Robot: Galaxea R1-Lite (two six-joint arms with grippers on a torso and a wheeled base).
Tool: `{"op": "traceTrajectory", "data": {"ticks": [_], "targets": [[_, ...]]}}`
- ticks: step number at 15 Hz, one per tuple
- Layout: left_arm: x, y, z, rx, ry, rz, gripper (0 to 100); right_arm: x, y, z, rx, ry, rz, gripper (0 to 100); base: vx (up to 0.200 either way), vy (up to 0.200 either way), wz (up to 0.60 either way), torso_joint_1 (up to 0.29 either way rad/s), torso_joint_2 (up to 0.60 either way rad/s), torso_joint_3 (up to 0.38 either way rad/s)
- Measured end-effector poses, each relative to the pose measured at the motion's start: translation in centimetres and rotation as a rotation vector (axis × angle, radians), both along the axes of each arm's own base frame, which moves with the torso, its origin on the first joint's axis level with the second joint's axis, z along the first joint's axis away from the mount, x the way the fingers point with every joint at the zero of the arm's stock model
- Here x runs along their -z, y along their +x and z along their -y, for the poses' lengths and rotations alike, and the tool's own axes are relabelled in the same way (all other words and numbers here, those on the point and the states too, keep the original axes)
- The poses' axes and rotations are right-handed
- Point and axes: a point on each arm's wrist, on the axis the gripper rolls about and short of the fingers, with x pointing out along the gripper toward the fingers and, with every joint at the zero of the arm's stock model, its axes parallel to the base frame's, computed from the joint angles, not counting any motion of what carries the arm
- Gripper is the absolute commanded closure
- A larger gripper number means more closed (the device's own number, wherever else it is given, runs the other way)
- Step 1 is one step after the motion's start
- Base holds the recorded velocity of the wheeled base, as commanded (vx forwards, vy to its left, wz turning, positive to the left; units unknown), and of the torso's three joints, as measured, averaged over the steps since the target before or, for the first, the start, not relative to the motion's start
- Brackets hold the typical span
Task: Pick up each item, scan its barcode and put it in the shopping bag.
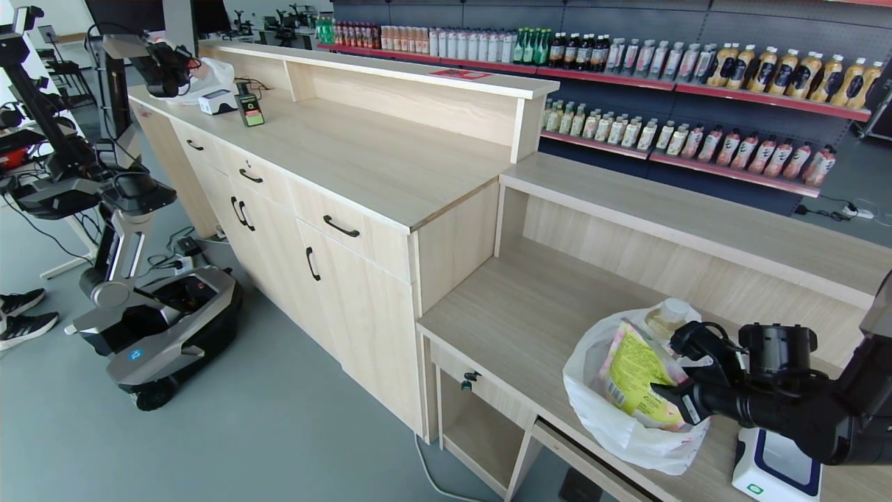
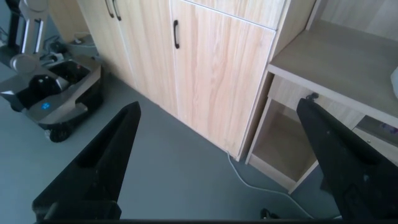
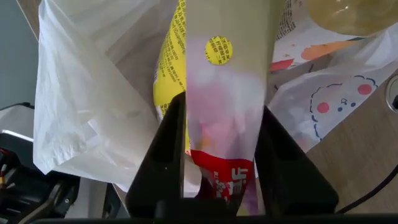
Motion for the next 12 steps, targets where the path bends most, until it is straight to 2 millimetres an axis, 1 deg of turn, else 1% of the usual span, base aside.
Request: {"op": "traceTrajectory", "data": {"ticks": [3, 5, 7, 9, 10, 12], "targets": [[0.0, 0.0, 0.0, 0.000, 0.000, 0.000, 0, -0.8, -0.2, 0.0, -0.028, 0.024, 0.021, 0, 0.000, 0.000, 0.00, 0.000, 0.00, 0.000], [0.0, 0.0, 0.0, 0.000, 0.000, 0.000, 0, -2.7, -0.7, -0.1, -0.072, 0.052, 0.061, 0, 0.000, 0.000, 0.00, 0.000, 0.00, 0.000], [0.0, 0.0, 0.0, 0.000, 0.000, 0.000, 0, -5.5, -1.6, -0.2, -0.099, 0.062, 0.133, 0, 0.000, 0.000, 0.00, 0.000, 0.00, 0.000], [0.0, 0.0, 0.0, 0.000, 0.000, 0.000, 0, -8.7, -3.2, -0.2, -0.107, 0.056, 0.218, 0, 0.000, 0.000, 0.00, 0.000, 0.00, 0.000], [0.0, 0.0, 0.0, 0.000, 0.000, 0.000, 0, -10.5, -4.4, -0.1, -0.103, 0.050, 0.261, 0, 0.000, 0.000, -0.60, 0.002, 0.00, 0.002], [0.0, 0.0, 0.0, 0.000, 0.000, 0.000, 0, -13.3, -7.0, 0.0, -0.087, 0.032, 0.330, 0, 0.000, 0.000, -0.60, 0.007, 0.00, 0.002]]}}
